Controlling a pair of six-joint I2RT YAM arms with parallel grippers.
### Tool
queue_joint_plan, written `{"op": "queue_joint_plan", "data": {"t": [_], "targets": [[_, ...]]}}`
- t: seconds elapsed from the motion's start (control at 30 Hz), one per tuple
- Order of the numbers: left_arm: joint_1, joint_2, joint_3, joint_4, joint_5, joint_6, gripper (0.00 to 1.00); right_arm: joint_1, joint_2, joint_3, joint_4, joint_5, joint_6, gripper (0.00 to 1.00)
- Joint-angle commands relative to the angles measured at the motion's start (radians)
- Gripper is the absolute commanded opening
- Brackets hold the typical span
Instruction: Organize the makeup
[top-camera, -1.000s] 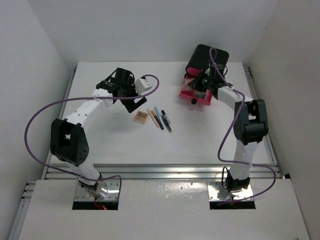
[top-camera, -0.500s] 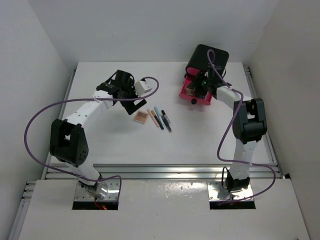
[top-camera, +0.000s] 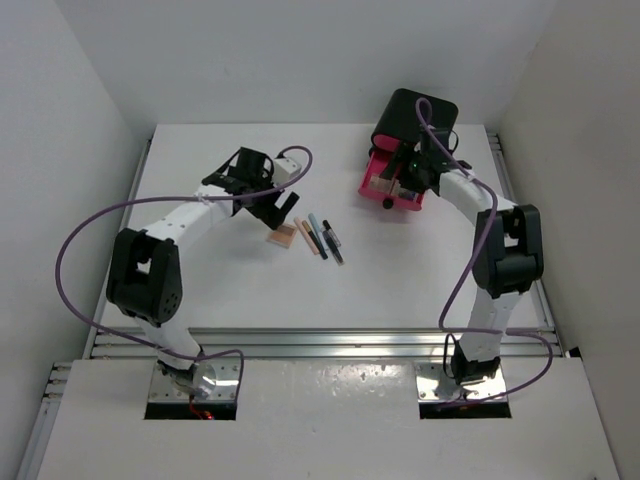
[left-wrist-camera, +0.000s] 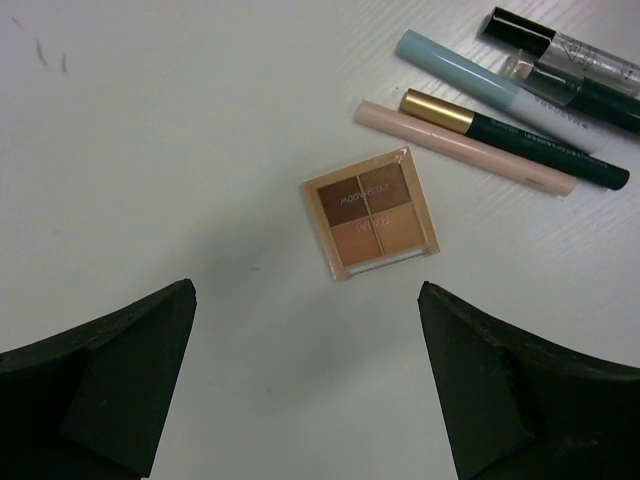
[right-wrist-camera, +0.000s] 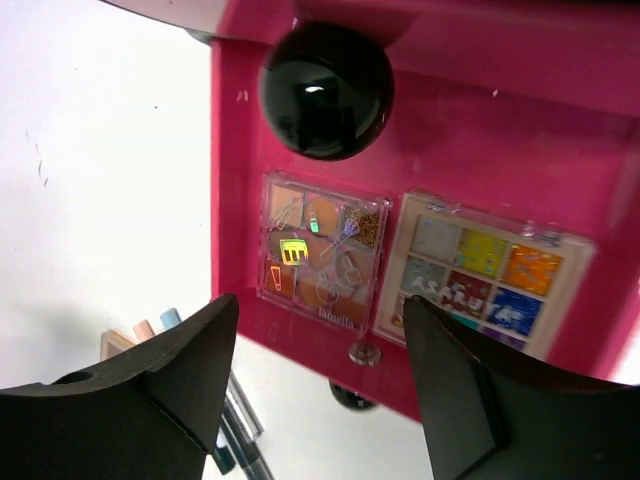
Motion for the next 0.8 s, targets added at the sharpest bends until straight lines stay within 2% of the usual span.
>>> {"op": "queue_joint_plan", "data": {"t": [0.0,0.2,0.37,0.53,0.77], "targets": [[-0.015,0.063,0.005,0.048,-0.007,-0.093,1.00,0.007,-0.085,0.026,-0.032,0.038,-0.091,0.68],[-0.015,0.145,0.051,0.071,-0.026,-0.148,1.00,0.010,-0.101,0.051,-0.010,-0.055,-0.116,0.70],[-0.015,0.246,0.099,0.080,-0.053,-0.182,1.00,0.010,-0.149,0.008,-0.036,-0.065,-0.163,0.70],[-0.015,0.271,0.136,0.080,-0.020,-0.191,1.00,0.013,-0.224,-0.055,-0.047,-0.065,-0.214,0.73],[-0.044,0.280,0.100,0.049,0.023,-0.173,1.00,0.013,-0.273,-0.115,-0.047,-0.058,-0.228,0.74]]}}
